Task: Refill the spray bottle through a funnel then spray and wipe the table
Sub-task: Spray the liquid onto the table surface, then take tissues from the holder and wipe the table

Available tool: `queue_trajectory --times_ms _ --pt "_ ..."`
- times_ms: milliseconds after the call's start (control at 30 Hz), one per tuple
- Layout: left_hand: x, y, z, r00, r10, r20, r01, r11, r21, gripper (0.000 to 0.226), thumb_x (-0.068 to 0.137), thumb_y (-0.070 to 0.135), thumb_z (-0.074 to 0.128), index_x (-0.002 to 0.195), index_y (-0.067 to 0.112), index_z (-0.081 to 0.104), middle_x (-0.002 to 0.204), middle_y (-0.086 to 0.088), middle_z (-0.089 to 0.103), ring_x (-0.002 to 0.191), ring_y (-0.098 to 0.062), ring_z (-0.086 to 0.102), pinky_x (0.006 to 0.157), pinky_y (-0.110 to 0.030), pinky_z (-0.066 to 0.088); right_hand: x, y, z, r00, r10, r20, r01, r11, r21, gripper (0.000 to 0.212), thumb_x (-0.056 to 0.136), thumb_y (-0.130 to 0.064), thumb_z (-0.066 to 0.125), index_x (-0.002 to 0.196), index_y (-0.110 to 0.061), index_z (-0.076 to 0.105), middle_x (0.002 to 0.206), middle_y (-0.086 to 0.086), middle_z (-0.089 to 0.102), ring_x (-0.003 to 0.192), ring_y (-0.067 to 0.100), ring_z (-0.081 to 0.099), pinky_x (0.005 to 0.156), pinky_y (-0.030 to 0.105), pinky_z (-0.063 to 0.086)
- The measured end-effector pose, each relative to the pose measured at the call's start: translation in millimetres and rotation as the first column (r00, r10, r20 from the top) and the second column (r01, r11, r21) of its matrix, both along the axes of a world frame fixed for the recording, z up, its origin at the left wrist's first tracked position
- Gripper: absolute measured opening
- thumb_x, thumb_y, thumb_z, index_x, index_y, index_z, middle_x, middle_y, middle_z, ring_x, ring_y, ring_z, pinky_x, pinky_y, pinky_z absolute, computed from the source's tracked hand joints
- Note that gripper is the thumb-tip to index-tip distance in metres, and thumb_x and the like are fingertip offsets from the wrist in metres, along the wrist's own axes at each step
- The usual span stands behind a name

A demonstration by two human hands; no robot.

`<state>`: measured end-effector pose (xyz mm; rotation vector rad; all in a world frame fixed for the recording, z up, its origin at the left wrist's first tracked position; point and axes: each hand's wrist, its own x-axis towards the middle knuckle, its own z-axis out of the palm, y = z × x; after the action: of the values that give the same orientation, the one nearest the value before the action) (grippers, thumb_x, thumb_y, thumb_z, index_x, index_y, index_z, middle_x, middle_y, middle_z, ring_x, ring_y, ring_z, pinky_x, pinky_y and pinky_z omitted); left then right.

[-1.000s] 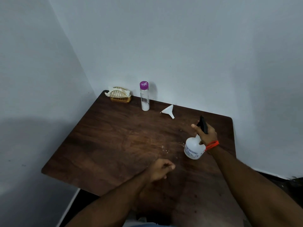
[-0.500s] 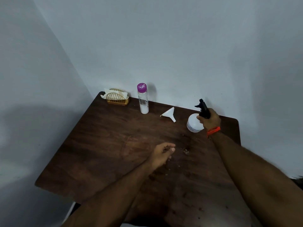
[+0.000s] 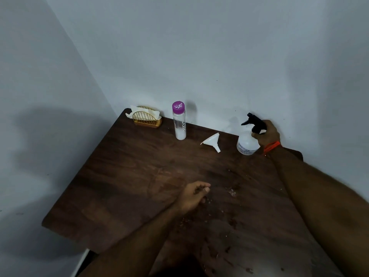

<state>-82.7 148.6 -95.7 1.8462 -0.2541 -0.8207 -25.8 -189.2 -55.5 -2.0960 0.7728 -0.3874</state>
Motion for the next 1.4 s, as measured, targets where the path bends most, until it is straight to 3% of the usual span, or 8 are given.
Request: queue_trajectory --times_ms 267,333,467,700,800,1000,1100,1400 --pt "-7.7 3.2 13.9 0.999 0.017 0.049 -0.016 0.999 -0.031 0.023 0.097 0.015 0.059 0.118 0.008 0.065 0.092 -0.007 0.067 0.065 -0.012 0.06 0.053 -0.013 0.046 -24.3 8.3 -1.6 0.995 -0.091 -0.038 0.092 0.996 0.011 0.085 0.065 0.001 0.081 0.14 -0.007 0.041 0.138 0.027 0.041 0.124 0.04 0.045 0.103 0.043 0.04" --pt "-9.3 4.6 20.9 0.997 0.038 0.067 -0.036 0.999 -0.038 0.022 0.097 0.015 0.059 0.117 0.009 0.066 0.095 -0.01 0.069 0.069 -0.015 0.063 0.054 -0.016 0.05 -39.1 22.4 4.6 0.989 -0.145 -0.011 0.145 0.989 -0.042 0.082 0.065 0.003 0.078 0.139 -0.009 0.042 0.136 0.028 0.04 0.122 0.042 0.044 0.101 0.042 0.038" --pt "-12.0 8.7 33.6 0.99 0.084 0.113 -0.074 0.993 -0.087 0.019 0.095 0.016 0.062 0.112 0.016 0.069 0.105 -0.006 0.072 0.095 -0.024 0.069 0.086 -0.036 0.058 -71.2 55.3 16.0 0.976 -0.151 0.154 0.179 0.965 -0.19 0.054 0.071 0.008 0.059 0.122 -0.007 0.051 0.119 0.023 0.047 0.108 0.037 0.048 0.094 0.043 0.041" --pt "-10.8 25.6 57.1 0.929 0.278 0.243 -0.267 0.96 -0.079 0.021 0.093 0.018 0.064 0.113 0.015 0.07 0.105 0.006 0.07 0.096 -0.007 0.064 0.085 -0.015 0.05 -96.1 123.0 19.9 0.907 0.414 0.083 -0.381 0.887 -0.261 0.032 0.078 0.0 0.05 0.093 -0.029 0.05 0.083 -0.011 0.048 0.071 0.011 0.05 0.069 0.035 0.046" --pt "0.9 41.5 66.1 0.896 0.368 0.249 -0.362 0.929 -0.069 0.023 0.094 0.021 0.063 0.116 0.018 0.069 0.11 0.005 0.07 0.101 -0.009 0.064 0.093 -0.026 0.052 -88.5 154.8 22.0 0.796 0.605 -0.018 -0.584 0.761 -0.282 0.031 0.077 -0.003 0.053 0.092 -0.03 0.053 0.082 -0.009 0.05 0.074 0.012 0.052 0.07 0.035 0.049" --pt "49.8 79.9 73.1 0.837 0.504 0.213 -0.492 0.864 -0.113 0.02 0.094 0.025 0.061 0.113 0.027 0.068 0.109 0.01 0.068 0.102 -0.01 0.065 0.093 -0.039 0.056 -27.6 215.7 36.2 0.683 0.728 -0.063 -0.708 0.639 -0.3 0.026 0.08 -0.002 0.063 0.095 -0.023 0.062 0.082 -0.009 0.049 0.073 0.003 0.049 0.071 0.017 0.04" --pt "83.3 100.1 72.1 0.796 0.58 0.171 -0.563 0.814 -0.141 0.026 0.095 0.025 0.061 0.12 0.027 0.064 0.113 0.007 0.066 0.102 -0.012 0.065 0.089 -0.039 0.057 25.9 246.2 41.4 0.659 0.749 -0.072 -0.733 0.617 -0.288 0.02 0.085 -0.005 0.064 0.1 -0.018 0.064 0.09 -0.001 0.057 0.08 0.011 0.054 0.076 0.023 0.047" --pt "180.2 127.5 51.4 0.768 0.635 0.083 -0.62 0.77 -0.153 0.027 0.095 0.029 0.059 0.122 0.03 0.06 0.112 0.007 0.066 0.103 -0.017 0.066 0.083 -0.039 0.057 180.7 311.5 24.2 0.783 0.606 -0.142 -0.622 0.748 -0.234 0.024 0.088 -0.01 0.06 0.111 -0.012 0.066 0.116 0.013 0.061 0.107 0.029 0.059 0.094 0.034 0.047"
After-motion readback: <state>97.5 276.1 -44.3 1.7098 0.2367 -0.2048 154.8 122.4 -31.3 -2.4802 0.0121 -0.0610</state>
